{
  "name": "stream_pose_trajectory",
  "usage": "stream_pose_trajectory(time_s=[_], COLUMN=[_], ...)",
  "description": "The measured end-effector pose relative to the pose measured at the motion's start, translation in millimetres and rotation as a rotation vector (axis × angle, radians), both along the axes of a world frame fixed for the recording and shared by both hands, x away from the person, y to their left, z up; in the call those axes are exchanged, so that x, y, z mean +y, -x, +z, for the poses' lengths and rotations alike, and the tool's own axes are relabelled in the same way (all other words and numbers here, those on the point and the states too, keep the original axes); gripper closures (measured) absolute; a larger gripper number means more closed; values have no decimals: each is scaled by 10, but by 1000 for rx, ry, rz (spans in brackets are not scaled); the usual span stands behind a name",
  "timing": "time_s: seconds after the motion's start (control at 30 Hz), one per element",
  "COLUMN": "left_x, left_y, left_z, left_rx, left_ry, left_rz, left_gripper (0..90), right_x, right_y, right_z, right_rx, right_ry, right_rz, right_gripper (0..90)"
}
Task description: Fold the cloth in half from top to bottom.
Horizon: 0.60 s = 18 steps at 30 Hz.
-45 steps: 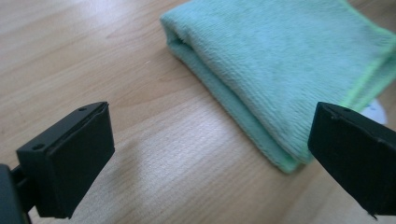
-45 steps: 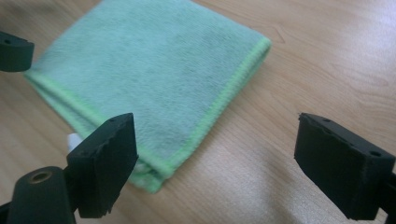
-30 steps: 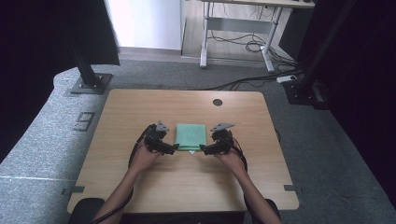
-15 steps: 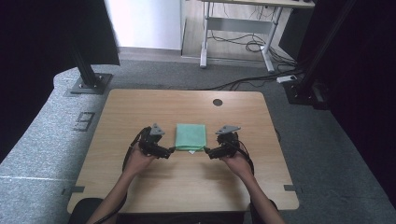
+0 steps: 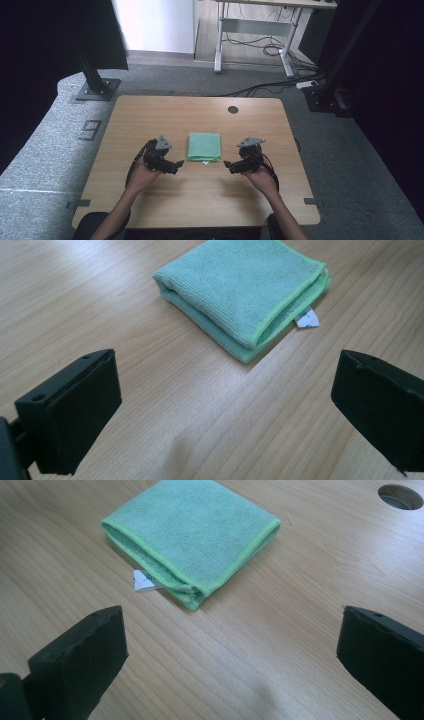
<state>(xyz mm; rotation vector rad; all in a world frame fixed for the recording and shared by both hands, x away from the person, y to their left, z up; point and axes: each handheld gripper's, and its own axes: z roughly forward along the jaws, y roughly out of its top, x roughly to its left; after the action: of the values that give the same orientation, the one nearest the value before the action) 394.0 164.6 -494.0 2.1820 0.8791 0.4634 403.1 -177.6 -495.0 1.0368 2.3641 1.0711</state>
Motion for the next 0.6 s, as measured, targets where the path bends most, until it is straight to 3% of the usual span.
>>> stream_pose_trajectory(time_s=[0.3, 0.6], left_x=[156, 337], left_y=[131, 259], left_z=[32, -58], left_rx=[-7, 3], left_ry=[-4, -10], left_rz=[16, 45], left_gripper=[0, 0], right_x=[-126, -226], right_y=[123, 263], right_z=[41, 4], right_rx=[-5, -7], right_ry=[-16, 0], right_rz=[-12, -11], right_gripper=[0, 0])
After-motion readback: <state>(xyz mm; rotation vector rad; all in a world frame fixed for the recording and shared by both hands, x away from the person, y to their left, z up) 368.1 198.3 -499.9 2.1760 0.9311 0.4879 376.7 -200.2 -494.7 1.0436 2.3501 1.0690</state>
